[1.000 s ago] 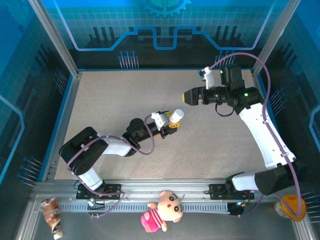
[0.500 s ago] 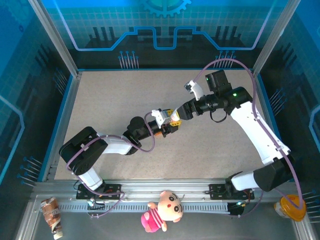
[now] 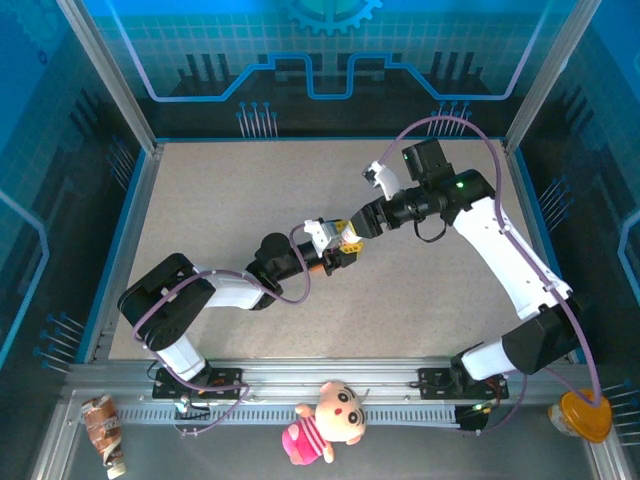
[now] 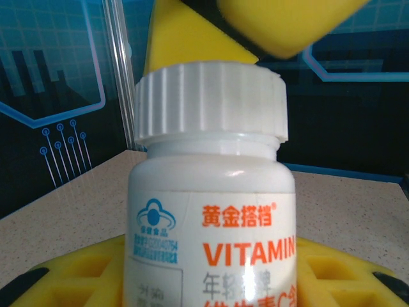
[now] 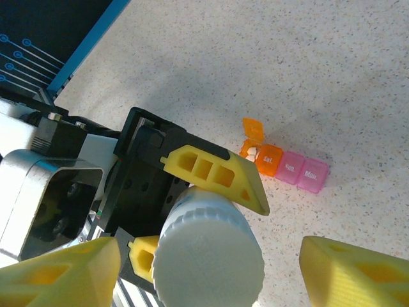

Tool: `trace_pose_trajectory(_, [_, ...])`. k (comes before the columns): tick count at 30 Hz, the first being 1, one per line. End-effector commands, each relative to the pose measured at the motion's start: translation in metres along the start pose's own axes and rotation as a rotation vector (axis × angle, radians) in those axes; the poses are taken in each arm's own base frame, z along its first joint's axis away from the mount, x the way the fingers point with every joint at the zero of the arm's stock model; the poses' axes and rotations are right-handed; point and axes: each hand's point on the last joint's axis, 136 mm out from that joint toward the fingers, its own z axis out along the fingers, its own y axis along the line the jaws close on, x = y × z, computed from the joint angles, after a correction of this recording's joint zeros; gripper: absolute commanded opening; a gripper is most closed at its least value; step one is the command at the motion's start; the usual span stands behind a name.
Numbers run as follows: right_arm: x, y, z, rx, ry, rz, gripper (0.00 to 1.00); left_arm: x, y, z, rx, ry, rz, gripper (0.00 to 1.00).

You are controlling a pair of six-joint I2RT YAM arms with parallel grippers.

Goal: Sort the pills into containers

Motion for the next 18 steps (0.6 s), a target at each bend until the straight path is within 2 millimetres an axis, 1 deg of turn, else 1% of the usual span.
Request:
trace_pose_trajectory(1, [-0.002,0.005,0.0,-0.004,0.014,-0.014,0.7,-0.026,-0.004,0.001,0.025,-0.067,0.024,0.0])
trace_pose_trajectory(3, [-0.002,0.003,0.001,0.003,0.016,-0.011,0.63,-0.026,-0.004,0.001,0.024,-0.067,0.025,0.0])
trace_pose_trajectory(5, [0.0,0.002,0.003,0.008,0.022,-0.003,0.51,-0.026,-0.004,0.001,0.024,-0.068,0.028,0.0])
trace_pose_trajectory(7, [0.0,0.0,0.004,0.013,0.024,0.01,0.42,-0.027,-0.003,0.001,0.019,-0.07,0.029,0.0])
trace_pose_trajectory(8, [0.002,-0.001,0.005,0.017,0.027,0.023,0.4,-0.028,-0.003,0.001,0.017,-0.073,0.03,0.0])
trace_pose_trajectory(12, [0.009,-0.009,0.015,0.037,0.031,0.118,0.34,-0.033,0.0,0.001,0.002,-0.092,0.034,0.0])
trace_pose_trajectory(15, [0.014,-0.018,0.026,0.07,0.012,0.253,0.34,-0.038,0.002,0.002,-0.012,-0.107,0.039,0.0])
trace_pose_trajectory(18, [0.02,-0.022,0.041,0.109,-0.014,0.376,0.35,-0.041,0.005,0.003,-0.023,-0.114,0.052,0.0])
